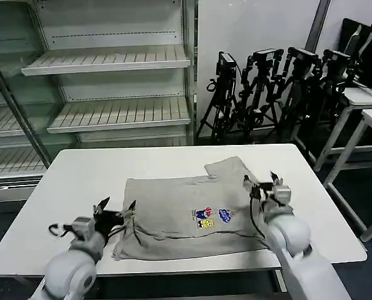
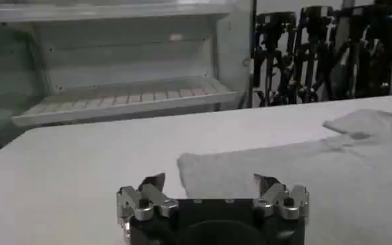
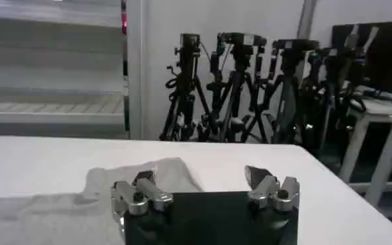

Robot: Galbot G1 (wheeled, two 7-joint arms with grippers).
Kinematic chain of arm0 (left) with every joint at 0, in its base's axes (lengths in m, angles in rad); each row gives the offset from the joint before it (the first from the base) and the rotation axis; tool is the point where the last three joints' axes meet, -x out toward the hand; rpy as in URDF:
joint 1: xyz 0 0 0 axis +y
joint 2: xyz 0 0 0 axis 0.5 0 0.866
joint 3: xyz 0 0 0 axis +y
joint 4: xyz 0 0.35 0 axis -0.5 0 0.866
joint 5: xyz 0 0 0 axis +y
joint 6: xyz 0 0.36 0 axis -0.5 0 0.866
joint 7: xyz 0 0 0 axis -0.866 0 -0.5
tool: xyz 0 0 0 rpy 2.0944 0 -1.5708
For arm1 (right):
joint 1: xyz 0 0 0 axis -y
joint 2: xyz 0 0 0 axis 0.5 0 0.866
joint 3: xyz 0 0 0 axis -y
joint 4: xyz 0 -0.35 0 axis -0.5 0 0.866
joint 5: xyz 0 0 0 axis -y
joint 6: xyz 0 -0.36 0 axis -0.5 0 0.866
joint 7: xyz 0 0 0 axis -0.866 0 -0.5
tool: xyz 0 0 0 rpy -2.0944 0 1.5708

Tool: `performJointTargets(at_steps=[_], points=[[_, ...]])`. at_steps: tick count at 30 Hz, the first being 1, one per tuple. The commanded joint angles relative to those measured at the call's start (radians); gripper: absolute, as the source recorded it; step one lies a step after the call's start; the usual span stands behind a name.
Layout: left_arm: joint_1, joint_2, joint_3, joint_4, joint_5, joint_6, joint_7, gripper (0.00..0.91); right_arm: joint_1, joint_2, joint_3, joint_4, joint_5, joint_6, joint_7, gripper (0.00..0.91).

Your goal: Fold and organize the clothes.

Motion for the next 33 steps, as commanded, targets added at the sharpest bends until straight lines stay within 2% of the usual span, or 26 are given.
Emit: performJointTargets(at_steps=[1,8,20,21,22,23,25,26,27,28,29,30,33], points=[[-0.301,0.004,0.149,0.299,-0.025,0.002,-0.003,0.907,0.253,0.034,-0.063,-0.288,-0.004,-0.001,-0.028,0.907],[-0.393,-0.028,0.186,0.430,-0.023,0.002,-0.005,0.907,0.331,0.083,-0.077,-0.444,-0.009,-0.001,-0.051,0.907],[-0.425,-0.044,0.196,0.497,-0.052,0.002,-0.005,0.907,0.376,0.153,-0.066,-0.628,-0.033,-0.001,-0.081,0.907],[-0.425,-0.044,0.196,0.499,-0.053,0.002,-0.004,0.715,0.377,0.157,-0.065,-0.635,-0.033,0.000,-0.084,0.907],[-0.423,-0.043,0.198,0.500,-0.057,0.002,-0.003,0.564,0.378,0.160,-0.066,-0.643,-0.031,-0.001,-0.091,0.907],[-0.420,-0.042,0.198,0.499,-0.065,0.002,-0.001,0.272,0.379,0.162,-0.067,-0.645,-0.031,-0.001,-0.094,0.907],[-0.412,-0.038,0.201,0.493,-0.079,0.003,0.006,0.121,0.383,0.170,-0.067,-0.667,-0.029,-0.001,-0.099,0.907],[-0.408,-0.037,0.201,0.492,-0.078,0.002,0.018,0.091,0.385,0.175,-0.067,-0.679,-0.028,-0.001,-0.102,0.907],[-0.406,-0.036,0.202,0.489,-0.078,0.002,0.026,0.050,0.385,0.176,-0.067,-0.681,-0.027,-0.001,-0.102,0.867],[-0.403,-0.035,0.204,0.484,-0.077,0.002,0.036,0.030,0.387,0.181,-0.063,-0.694,-0.025,-0.001,-0.104,0.766],[-0.402,-0.035,0.205,0.482,-0.076,0.002,0.039,0.020,0.387,0.183,-0.062,-0.700,-0.017,-0.002,-0.107,0.544],[-0.401,-0.035,0.206,0.481,-0.076,0.002,0.040,0.020,0.387,0.184,-0.062,-0.702,-0.006,-0.002,-0.108,0.171],[-0.397,-0.033,0.207,0.479,-0.075,0.002,0.043,0.020,0.381,0.184,-0.064,-0.702,0.024,-0.002,-0.112,0.010]])
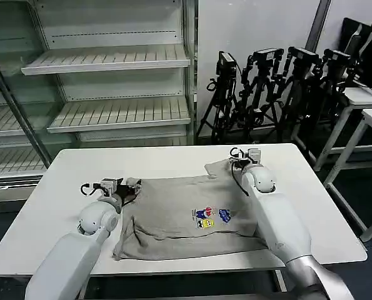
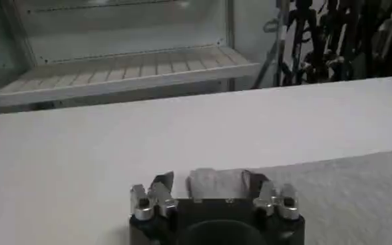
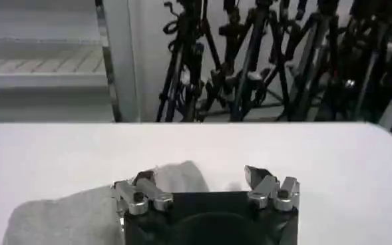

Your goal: Fold and organize the clothes.

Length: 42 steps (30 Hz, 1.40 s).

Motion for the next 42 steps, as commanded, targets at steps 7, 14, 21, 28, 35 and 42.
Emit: performJointTargets(at_steps=[7,14,21,28,35,42], points=[[0.005,-0.001,0.006,0.019,-0.010,0.003,0.024,0.020,0.014,0.016,-0.005,-0.072,0.051,-0.001,-0.014,0.000],[0.010,0.000,0.001,0.010,-0.014,0.002,0.040,0.020,0.013,0.017,0.001,-0.070,0.069,0.000,-0.023,0.000],[0.013,0.003,-0.007,-0.011,-0.028,0.001,0.054,0.020,0.002,0.020,0.010,-0.034,0.074,0.044,-0.018,0.000],[0.029,0.024,-0.034,-0.087,-0.052,0.000,0.055,0.020,-0.035,-0.006,-0.001,0.113,0.087,0.172,0.003,0.000],[0.051,0.052,-0.066,-0.166,-0.067,0.000,0.055,0.020,-0.096,-0.042,0.013,0.299,0.089,0.198,0.021,0.000],[0.102,0.079,-0.095,-0.245,-0.069,0.001,0.055,0.020,-0.229,-0.111,0.034,0.467,0.090,0.178,0.025,0.000]])
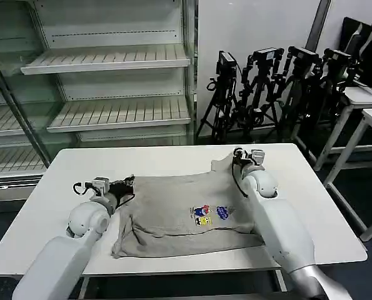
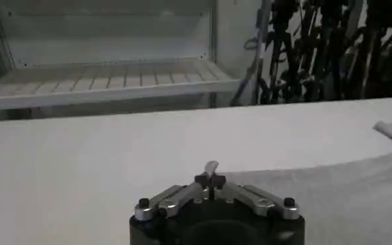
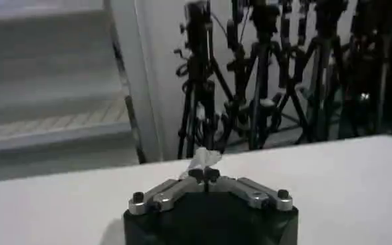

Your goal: Fold and organize the clothes.

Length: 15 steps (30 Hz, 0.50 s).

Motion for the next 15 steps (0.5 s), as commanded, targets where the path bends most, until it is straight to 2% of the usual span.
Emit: performJointTargets(at_steps=[1,15], points=[[0.049,0.023,-0.026,-0.110,-0.004,-0.003,0.002,0.020,-0.123,-0.052,0.010,0.216,0.002,0.029,0.004,0.000],[0.321,0.105,-0.111,-0.357,-0.001,-0.003,0.027,0.020,-0.419,-0.162,0.101,0.510,-0.015,0.027,0.009,0.000]])
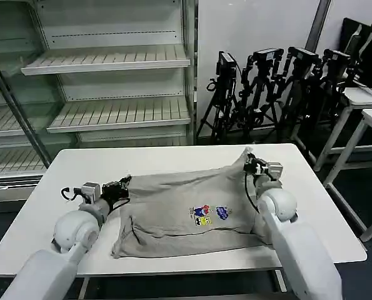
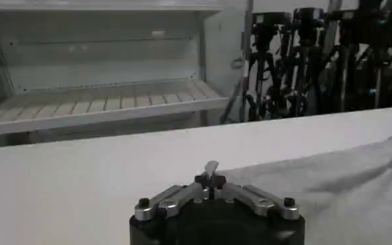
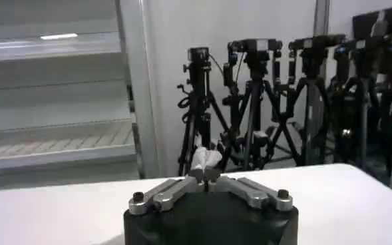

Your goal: Fold and organize the clothes.

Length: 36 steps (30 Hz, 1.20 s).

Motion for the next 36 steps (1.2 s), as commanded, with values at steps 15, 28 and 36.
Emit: performJointTargets(at_steps=[15,28,36], points=[[0.318,0.065,-0.051,-0.227,0.131,-0.002,0.041,0.020,-0.458,-0.049,0.145,0.336,-0.067,-0.028,0.001,0.000],[0.317,0.045,-0.052,-0.185,0.175,-0.003,0.041,0.312,-0.480,-0.017,0.140,0.317,-0.069,-0.109,0.036,0.907],[0.321,0.028,-0.068,-0.190,0.173,-0.001,0.038,0.907,-0.471,-0.009,0.139,0.337,-0.068,-0.119,0.061,0.907]])
